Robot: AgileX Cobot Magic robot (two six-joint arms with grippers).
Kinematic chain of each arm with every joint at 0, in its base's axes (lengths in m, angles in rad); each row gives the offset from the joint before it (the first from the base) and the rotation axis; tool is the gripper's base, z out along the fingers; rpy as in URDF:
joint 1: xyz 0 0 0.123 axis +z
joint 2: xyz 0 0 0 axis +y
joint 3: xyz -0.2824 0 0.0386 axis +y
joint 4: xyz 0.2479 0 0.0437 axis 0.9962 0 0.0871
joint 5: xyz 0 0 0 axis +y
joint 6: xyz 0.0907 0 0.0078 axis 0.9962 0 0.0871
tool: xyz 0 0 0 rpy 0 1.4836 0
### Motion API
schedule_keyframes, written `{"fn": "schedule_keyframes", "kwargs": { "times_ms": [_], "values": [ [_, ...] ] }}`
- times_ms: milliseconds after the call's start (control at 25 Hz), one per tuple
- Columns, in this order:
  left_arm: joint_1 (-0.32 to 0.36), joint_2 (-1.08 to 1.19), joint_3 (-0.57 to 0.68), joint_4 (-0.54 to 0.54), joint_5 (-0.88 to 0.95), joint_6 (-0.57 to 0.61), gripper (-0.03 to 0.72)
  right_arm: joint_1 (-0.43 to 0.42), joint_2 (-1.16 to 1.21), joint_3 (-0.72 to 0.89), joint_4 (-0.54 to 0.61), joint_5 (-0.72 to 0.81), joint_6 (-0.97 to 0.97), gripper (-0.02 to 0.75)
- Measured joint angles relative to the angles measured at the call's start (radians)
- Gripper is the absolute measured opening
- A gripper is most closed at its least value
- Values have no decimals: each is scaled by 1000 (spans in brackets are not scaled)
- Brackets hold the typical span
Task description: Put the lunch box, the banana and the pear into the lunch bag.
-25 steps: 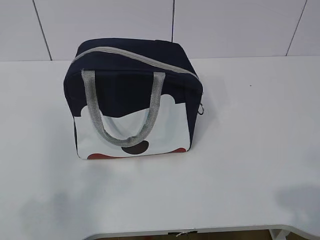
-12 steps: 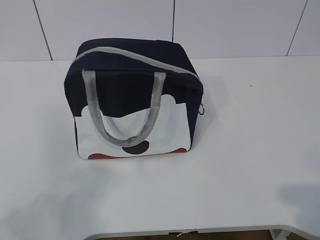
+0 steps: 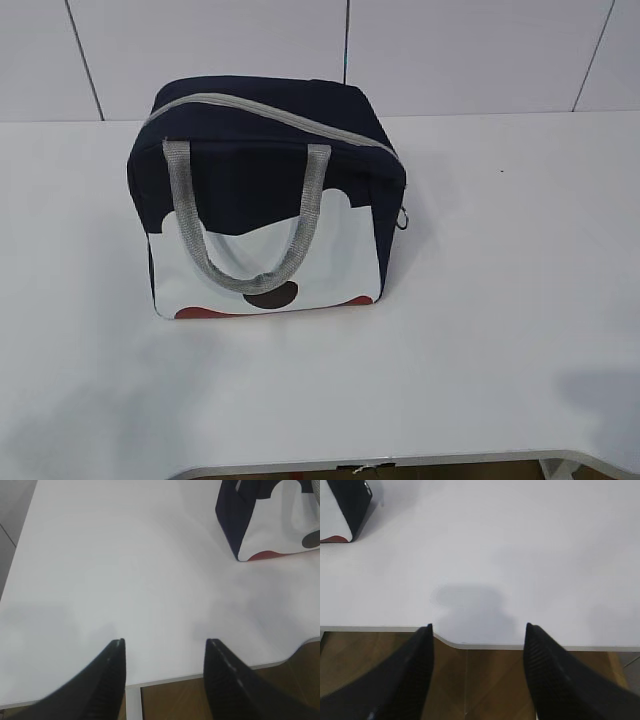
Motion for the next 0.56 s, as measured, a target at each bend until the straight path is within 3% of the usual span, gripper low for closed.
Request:
{"fn": "schedule_keyframes", "kwargs": {
  "times_ms": [560],
  "values": [
    [0,0,0,-2,0,0,368,0,0,0,0,0,0,474]
  ]
}}
